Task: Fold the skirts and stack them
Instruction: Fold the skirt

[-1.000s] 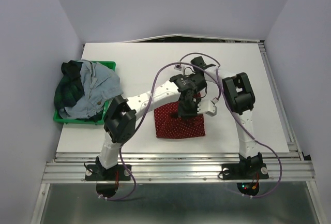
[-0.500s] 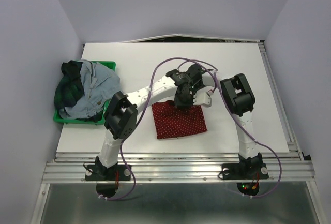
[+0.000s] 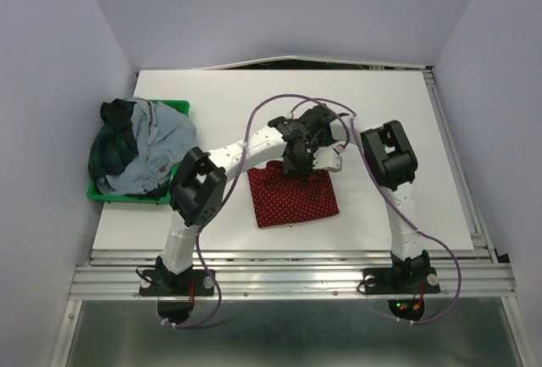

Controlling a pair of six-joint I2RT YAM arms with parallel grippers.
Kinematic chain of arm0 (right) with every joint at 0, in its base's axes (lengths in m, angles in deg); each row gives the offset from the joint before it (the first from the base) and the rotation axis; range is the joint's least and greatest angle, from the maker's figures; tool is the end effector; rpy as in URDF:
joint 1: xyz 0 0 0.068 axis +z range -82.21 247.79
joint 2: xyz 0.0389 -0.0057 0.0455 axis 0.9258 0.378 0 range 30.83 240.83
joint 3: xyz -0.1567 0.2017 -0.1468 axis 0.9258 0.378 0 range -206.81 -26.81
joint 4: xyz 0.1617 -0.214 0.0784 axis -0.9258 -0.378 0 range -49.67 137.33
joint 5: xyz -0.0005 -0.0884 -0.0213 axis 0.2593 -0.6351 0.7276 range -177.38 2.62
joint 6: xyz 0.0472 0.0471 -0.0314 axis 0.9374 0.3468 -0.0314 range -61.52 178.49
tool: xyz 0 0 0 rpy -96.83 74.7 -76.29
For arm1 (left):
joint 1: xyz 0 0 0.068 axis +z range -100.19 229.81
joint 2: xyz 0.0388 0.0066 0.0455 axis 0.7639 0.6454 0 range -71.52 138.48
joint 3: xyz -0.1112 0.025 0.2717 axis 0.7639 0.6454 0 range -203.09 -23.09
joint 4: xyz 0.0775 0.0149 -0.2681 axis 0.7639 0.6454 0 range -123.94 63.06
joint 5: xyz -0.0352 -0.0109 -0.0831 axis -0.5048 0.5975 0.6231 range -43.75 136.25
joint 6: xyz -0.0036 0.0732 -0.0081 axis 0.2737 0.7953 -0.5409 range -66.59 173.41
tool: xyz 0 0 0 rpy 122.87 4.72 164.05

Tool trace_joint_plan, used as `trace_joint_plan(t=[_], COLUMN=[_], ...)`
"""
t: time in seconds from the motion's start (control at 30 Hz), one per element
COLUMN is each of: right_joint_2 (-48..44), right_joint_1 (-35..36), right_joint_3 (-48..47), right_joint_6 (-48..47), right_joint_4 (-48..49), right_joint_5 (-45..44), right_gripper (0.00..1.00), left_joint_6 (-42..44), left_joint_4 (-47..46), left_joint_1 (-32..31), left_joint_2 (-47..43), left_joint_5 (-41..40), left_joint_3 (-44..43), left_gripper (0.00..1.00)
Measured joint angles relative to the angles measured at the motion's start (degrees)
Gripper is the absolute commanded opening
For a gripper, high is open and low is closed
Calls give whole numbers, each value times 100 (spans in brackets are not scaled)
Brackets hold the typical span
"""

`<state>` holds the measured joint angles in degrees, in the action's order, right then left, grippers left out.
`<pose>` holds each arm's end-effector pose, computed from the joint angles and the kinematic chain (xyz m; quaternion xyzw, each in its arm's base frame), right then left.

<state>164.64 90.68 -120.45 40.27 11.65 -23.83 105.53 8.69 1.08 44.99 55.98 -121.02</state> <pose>0.4241 0.2389 0.0974 -0.3569 0.7672 0.5264 0.0833 0.3102 -0.3693 0.2246 0.7573 0.5986 -0.0748 0.2501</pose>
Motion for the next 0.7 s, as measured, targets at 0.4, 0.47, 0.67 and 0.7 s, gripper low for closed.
trace_joint_plan(t=[0.4,0.47,0.67,0.7], right_joint_2=[52,81,149,157], right_joint_1=[24,50,0,-37], right_joint_3=[-214,-385,-1300,-1440], right_joint_6=[127,199,452,474], right_joint_4=[-160,-214,-275,-267], right_joint_5=[-175,-293,-907,-988], right_gripper=[34,41,66,69], left_joint_6=[-157,-391,-1425,-1661], left_joint_4=[-498,-651,-1281,-1414], left_joint_1=[197,262,654,750], left_joint_2=[-540,-866,-2341,-2621], left_joint_5=[-673,-654,-197,-74], left_joint_3=[-129,-131,883,1176], left_gripper=[85,97,99,99])
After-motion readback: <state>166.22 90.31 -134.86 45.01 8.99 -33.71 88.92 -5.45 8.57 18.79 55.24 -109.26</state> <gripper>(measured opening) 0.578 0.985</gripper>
